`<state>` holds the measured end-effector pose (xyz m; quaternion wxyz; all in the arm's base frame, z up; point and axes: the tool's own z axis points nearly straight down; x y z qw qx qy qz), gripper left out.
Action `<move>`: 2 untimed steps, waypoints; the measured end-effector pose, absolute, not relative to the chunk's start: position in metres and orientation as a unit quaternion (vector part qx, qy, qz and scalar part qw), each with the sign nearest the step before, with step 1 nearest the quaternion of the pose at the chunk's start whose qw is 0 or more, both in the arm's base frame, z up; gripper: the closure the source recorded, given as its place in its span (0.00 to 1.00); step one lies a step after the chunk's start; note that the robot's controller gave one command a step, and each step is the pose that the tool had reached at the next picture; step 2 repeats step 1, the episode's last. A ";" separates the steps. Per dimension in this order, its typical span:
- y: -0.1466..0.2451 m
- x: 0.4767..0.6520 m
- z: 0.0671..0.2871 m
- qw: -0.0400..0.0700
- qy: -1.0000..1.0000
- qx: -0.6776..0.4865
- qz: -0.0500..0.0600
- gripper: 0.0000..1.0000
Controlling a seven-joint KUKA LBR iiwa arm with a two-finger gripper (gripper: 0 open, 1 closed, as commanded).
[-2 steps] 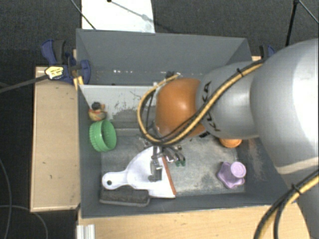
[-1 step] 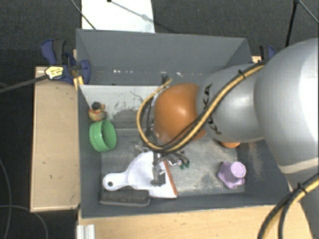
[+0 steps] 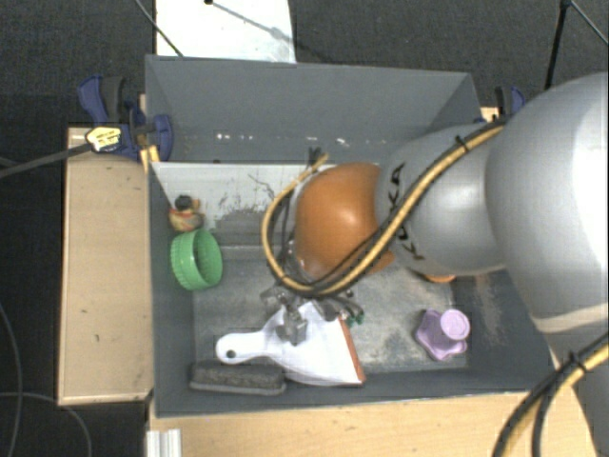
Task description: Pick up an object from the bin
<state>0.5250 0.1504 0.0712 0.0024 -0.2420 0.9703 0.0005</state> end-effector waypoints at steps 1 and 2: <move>0.150 0.525 0.071 0.002 0.970 -0.242 0.001 1.00; 0.150 0.525 0.071 0.002 0.970 -0.242 0.001 1.00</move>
Offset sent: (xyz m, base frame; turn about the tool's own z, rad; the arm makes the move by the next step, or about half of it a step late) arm 0.0000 0.0002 0.0017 0.0000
